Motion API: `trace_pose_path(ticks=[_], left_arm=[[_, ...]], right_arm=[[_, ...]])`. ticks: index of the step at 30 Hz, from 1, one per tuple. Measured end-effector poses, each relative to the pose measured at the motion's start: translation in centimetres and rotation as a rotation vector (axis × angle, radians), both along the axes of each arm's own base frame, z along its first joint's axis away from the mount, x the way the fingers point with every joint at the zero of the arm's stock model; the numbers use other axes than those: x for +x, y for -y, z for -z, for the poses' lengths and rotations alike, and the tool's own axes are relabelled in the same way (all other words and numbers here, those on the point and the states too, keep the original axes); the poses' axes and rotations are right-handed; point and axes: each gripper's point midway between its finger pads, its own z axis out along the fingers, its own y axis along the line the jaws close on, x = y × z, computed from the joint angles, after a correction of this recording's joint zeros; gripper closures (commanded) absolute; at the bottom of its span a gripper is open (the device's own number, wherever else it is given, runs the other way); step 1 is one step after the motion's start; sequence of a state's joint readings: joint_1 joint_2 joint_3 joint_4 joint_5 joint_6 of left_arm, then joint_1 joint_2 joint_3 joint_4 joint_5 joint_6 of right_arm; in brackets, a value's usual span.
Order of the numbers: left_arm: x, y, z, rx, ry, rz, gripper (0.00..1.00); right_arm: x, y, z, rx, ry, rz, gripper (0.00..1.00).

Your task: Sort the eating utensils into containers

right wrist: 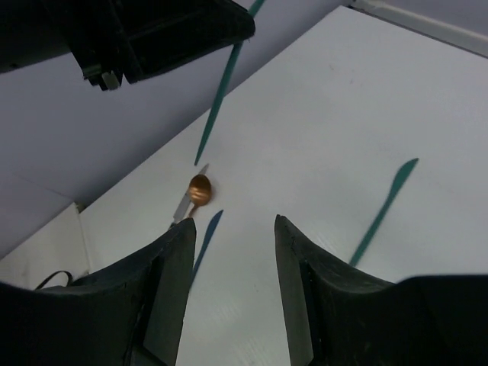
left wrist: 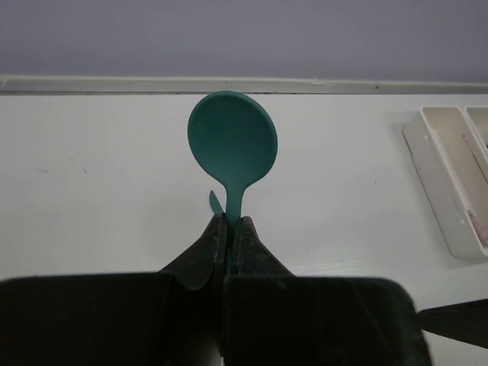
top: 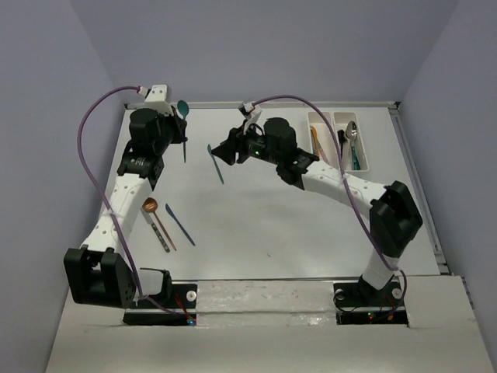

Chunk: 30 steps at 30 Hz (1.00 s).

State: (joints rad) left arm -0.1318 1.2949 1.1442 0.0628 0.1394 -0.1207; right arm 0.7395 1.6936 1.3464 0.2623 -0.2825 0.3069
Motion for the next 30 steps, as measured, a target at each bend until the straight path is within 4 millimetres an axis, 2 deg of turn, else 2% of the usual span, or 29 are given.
trace_pose_path(ticks=[3,8,18,23,25,26,30], left_arm=[[-1.0,0.1,0.5,-0.020,-0.013,0.002,1.00],[-1.7,0.3,0.6,-0.047,-0.023,0.006,1.00],[-2.2,0.7,1.2,-0.082,-0.035,0.018,1.00],[-2.2,0.7,1.1,-0.088,-0.029,0.018,1.00],[-2.1,0.7,1.1,-0.091,-0.022,0.017,1.00],[-2.1,0.7,1.2,-0.094,-0.023,0.016,1.00],[-2.2,0.7,1.5,-0.096,-0.029,0.014,1.00]], right_arm=[[0.4,-3.4,0.4,0.042,-0.029,-0.043,0.46],[1.6,-6.4,1.1,0.084,-0.075,-0.068,0.45],[2.5,-10.5,1.2,0.136,-0.119,-0.111,0.51],[2.7,-11.8,1.7,0.134,-0.134,-0.131,0.54],[2.8,-12.4,1.8,0.135,-0.141,-0.144,0.58],[2.8,-12.8,2.1,0.134,-0.152,-0.149,0.65],[2.8,-13.7,3.2,0.131,-0.179,-0.168,0.78]])
